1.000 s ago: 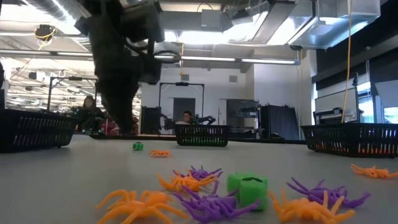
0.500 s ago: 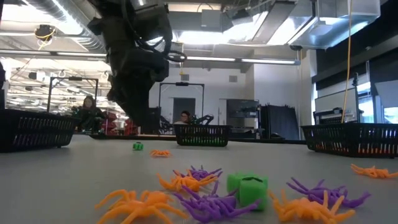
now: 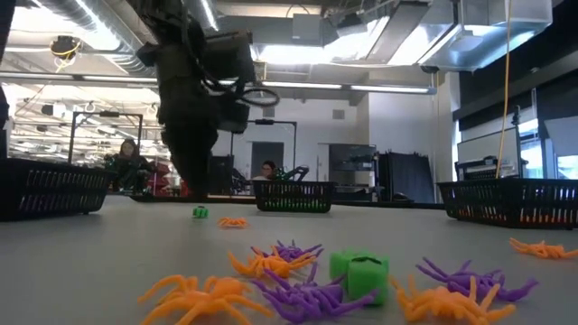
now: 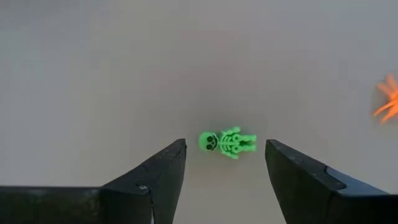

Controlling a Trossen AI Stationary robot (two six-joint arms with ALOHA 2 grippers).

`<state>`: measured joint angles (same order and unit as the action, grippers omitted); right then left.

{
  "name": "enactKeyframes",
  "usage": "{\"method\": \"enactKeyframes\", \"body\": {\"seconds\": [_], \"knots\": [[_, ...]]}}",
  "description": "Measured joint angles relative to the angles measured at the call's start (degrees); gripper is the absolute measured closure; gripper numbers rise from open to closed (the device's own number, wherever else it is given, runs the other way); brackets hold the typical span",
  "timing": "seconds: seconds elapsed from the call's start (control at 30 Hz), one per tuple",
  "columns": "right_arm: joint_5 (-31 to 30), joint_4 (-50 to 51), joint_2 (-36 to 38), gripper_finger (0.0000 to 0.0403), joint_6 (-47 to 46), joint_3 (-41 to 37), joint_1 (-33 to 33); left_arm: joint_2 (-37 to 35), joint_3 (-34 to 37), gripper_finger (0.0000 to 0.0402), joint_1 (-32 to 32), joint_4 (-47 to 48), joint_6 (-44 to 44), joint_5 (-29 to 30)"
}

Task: Sort Halloween decoration
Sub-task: Put the green skeleton toy into the top bin

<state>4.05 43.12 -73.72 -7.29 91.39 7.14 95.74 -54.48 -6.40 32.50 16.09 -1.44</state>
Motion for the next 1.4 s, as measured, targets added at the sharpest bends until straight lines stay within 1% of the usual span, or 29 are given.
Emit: {"method": "enactKeyframes", "body": {"seconds": [0.1, 0.23, 0.33, 0.43, 0.53, 0.63, 0.73, 0.83, 1.03, 1.2, 1.27, 1.4], "knots": [[-0.1, -0.6, 0.0, 0.0236, 0.0, 0.0, 0.0, 1.9, 0.0, 0.0188, 0.0, -0.1, -0.4, -0.5], [-1.8, -1.1, 0.0, 0.0236, 0.0, 0.0, 0.0, 4.1, -0.1, 0.0189, 0.1, -0.2, -2.1, -1.9], [-2.1, -1.1, 0.0, 0.0236, 0.1, 0.0, 0.0, 5.4, -0.3, 0.019, 0.4, -0.3, -2.3, -1.8], [-2.1, -1.1, 0.0, 0.0236, 0.1, 0.0, 0.0, 5.8, -0.2, 0.019, 1.1, -1.6, -2.1, -0.3], [-2.1, -1.1, 0.0, 0.0236, 0.1, 0.0, 0.0, 6.0, -0.2, 0.019, 1.9, -3.0, -1.6, 2.6], [-2.1, -1.1, 0.0, 0.0236, 0.1, 0.0, 0.0, 6.0, -0.2, 0.0197, 2.4, -3.2, -1.3, 3.4], [-2.1, -1.1, 0.0, 0.0236, 0.1, 0.0, 0.0, 6.0, -0.1, 0.0217, 2.9, -3.2, -1.2, 4.3], [-2.1, -1.1, 0.0, 0.0236, 0.4, 0.0, 0.0, 5.7, -0.1, 0.0249, 3.4, -3.2, -1.1, 4.8], [-2.1, -1.0, 0.0, 0.0236, 1.4, 0.0, 0.0, 3.9, 0.1, 0.0325, 4.8, -5.0, 0.3, 5.1], [-2.0, -0.4, 0.0, 0.0236, 1.6, 0.0, 0.0, 2.8, -2.9, 0.0386, 5.1, -4.9, 0.1, 4.5], [-2.0, 0.1, 0.0, 0.0236, 1.6, 0.0, 0.0, 2.8, -4.4, 0.0398, 5.1, -5.1, -0.1, 4.9], [-2.0, 0.5, 0.0, 0.0236, 1.6, 0.0, 0.0, 2.7, -6.5, 0.0387, 4.6, -5.1, 0.0, 6.1]]}}
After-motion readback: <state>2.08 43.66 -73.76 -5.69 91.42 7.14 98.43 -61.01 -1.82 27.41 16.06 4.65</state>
